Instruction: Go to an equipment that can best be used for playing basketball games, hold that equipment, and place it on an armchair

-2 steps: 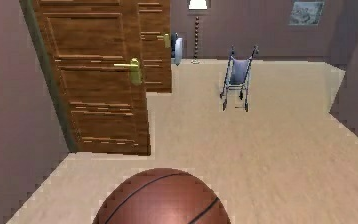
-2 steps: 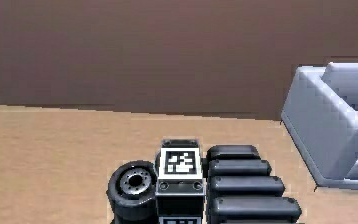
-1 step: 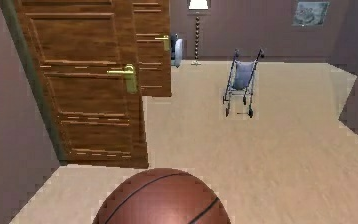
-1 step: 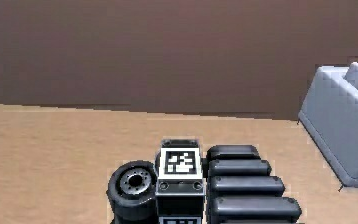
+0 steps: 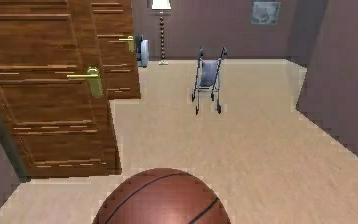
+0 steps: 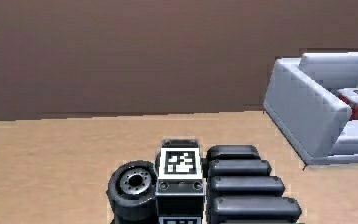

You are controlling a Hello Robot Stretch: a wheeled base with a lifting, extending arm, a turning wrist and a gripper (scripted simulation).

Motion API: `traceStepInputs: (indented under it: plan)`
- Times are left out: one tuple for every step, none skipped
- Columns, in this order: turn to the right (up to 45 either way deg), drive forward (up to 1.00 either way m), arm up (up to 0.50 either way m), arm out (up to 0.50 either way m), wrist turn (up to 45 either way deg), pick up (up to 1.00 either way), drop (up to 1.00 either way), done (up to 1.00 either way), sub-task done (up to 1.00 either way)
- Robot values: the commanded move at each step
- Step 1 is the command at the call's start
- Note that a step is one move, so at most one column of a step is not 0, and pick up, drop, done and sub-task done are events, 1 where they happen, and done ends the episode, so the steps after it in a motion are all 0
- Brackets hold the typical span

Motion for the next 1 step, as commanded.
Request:
traceStepInputs:
  plan:
    - [0.0,1.0,0.0,0.0,0.0,0.0,0.0,0.0,0.0]
